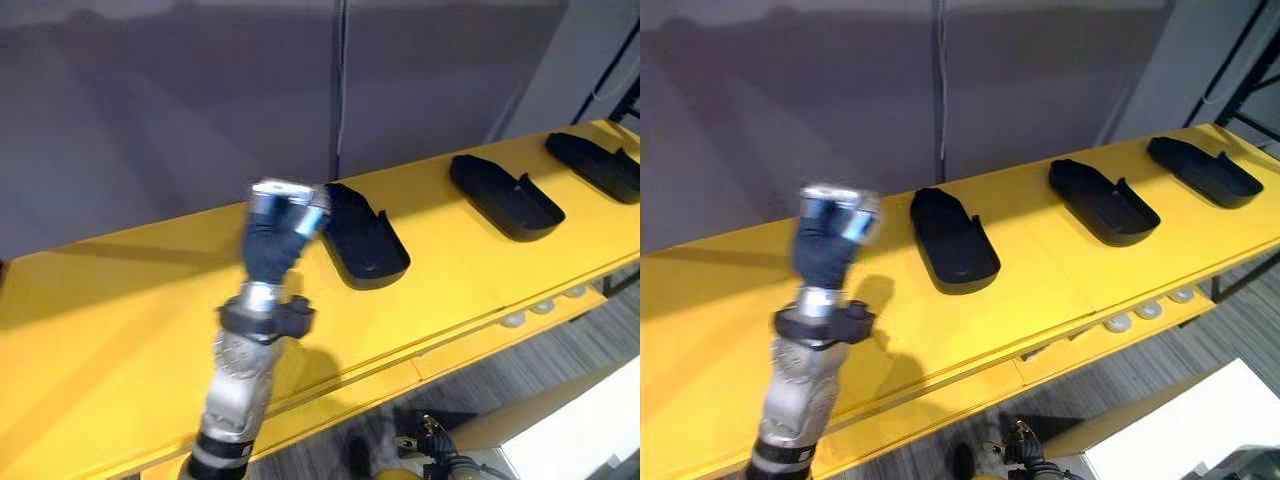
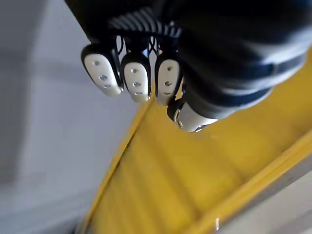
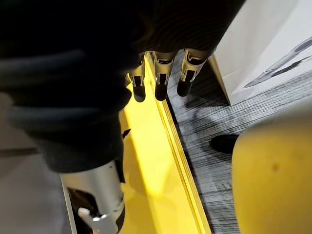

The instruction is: Walk over and take plastic housings, then place them on the shelf

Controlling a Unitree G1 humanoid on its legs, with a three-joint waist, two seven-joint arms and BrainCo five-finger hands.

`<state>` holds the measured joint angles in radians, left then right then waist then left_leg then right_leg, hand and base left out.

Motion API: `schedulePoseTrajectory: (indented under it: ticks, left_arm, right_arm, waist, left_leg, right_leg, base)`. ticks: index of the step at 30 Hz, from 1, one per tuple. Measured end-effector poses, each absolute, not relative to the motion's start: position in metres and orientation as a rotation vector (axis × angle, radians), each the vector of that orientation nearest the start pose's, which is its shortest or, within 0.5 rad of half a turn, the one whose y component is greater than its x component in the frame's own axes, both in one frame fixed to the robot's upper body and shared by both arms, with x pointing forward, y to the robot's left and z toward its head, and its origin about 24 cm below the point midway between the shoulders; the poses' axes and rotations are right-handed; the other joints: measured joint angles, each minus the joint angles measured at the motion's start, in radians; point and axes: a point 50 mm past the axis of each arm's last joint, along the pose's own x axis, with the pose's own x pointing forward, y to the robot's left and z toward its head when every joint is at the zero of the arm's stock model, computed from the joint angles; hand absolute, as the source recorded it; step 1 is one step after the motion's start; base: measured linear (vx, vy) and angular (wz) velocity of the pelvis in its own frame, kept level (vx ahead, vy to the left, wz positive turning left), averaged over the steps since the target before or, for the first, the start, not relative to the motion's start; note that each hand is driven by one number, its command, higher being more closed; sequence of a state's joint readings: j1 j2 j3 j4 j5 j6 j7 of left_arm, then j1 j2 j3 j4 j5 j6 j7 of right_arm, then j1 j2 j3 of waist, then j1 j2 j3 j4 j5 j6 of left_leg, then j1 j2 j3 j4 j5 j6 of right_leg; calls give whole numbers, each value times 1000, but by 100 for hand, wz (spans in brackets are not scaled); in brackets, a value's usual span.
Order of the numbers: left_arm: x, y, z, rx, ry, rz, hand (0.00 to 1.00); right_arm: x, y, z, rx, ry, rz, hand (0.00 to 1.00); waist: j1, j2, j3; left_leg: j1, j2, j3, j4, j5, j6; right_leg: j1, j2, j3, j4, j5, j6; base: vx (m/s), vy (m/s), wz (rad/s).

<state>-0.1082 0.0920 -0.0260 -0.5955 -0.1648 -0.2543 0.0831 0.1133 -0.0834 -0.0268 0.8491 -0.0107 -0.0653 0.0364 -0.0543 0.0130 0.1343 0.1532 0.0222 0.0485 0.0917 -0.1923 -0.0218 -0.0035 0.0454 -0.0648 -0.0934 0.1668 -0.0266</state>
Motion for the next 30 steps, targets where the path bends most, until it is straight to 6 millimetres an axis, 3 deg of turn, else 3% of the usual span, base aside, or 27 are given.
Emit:
schedulePoseTrajectory:
  ticks: [4, 6, 11, 13, 15, 17, 18, 19, 22, 24, 27, 30]
  left_arm:
    - [186, 202, 205, -71, -939, 271, 100]
    - [166, 237, 188, -35, -877, 531, 100]
    - [119, 275, 155, 27, -717, 910, 100]
    - [103, 287, 143, 74, -636, 1012, 100]
    - [91, 298, 122, 84, -519, 1106, 100]
    - [81, 306, 88, 79, -326, 1178, 100]
    - [72, 310, 56, 43, -151, 1216, 100]
    - [70, 310, 49, 32, -114, 1223, 100]
    - [58, 297, -24, -78, 277, 1178, 100]
    - [52, 275, -69, -148, 520, 1058, 100]
    - [48, 245, -109, -195, 749, 875, 100]
    - [53, 224, -126, -174, 849, 706, 100]
  right_arm:
    - [125, -187, -142, -49, 907, -54, 0]
    - [121, -190, -144, -38, 923, -76, 0]
    - [111, -194, -146, -21, 938, -133, 0]
    - [112, -191, -144, -21, 921, -129, 0]
    - [116, -189, -141, -22, 899, -127, 0]
    - [125, -182, -136, -28, 859, -102, 0]
    - [133, -175, -132, -35, 823, -74, 0]
    - [135, -173, -131, -36, 815, -67, 0]
    - [147, -160, -124, -31, 764, -22, 0]
    - [150, -155, -121, -29, 750, -4, 0]
    - [147, -153, -122, -19, 757, -6, 0]
    - [145, -156, -124, -11, 765, -26, 0]
  waist:
    - [19, -10, -1]
    - [45, -12, -2]
    - [96, -17, -7]
    - [102, -17, -8]
    - [101, -15, -21]
    - [99, -15, -35]
    - [109, -14, -42]
    - [110, -14, -44]
    - [122, -15, -53]
    - [118, -11, -53]
    - [118, -10, -57]
    - [114, -9, -58]
  left_leg:
    - [-18, -9, -37, 26, 2, 3]
    - [-20, -13, -56, 34, 4, 7]
    - [-31, -22, -109, 34, 6, 14]
    - [-32, -19, -113, 35, 1, 22]
    - [-46, -11, -103, 38, 1, 22]
    - [-62, -6, -103, 53, 7, 12]
    - [-62, -5, -103, 54, 7, 11]
    - [-62, -5, -103, 54, 6, 11]
    - [-62, -4, -102, 58, 5, 9]
    - [-59, -1, -99, 56, 0, 6]
    - [-44, 7, -73, 51, -5, -2]
    - [-44, 14, -51, 50, -10, -10]
  right_leg:
    - [8, -14, -31, 0, 0, 1]
    - [19, -21, -52, 0, 1, 2]
    - [32, -39, -109, 6, -14, 19]
    - [39, -45, -134, 6, -23, 24]
    - [37, -52, -161, 6, -29, 25]
    - [39, -58, -195, 7, -36, 23]
    - [40, -58, -198, 7, -39, 20]
    - [40, -58, -198, 7, -39, 19]
    - [39, -61, -202, 20, -46, 20]
    - [28, -67, -208, 57, -73, 23]
    - [40, -65, -199, 57, -73, 26]
    - [38, -59, -189, 49, -72, 26]
  base:
    - [-54, 10, 28]
    - [-59, 17, 30]
    - [-36, 0, 37]
    - [-4, -16, 36]
    - [5, -22, 48]
    - [28, -2, 38]
    - [36, 16, 12]
    - [65, 40, 4]
    - [48, 42, 4]
    - [31, 39, 6]
    - [39, 34, -3]
    - [36, 25, -14]
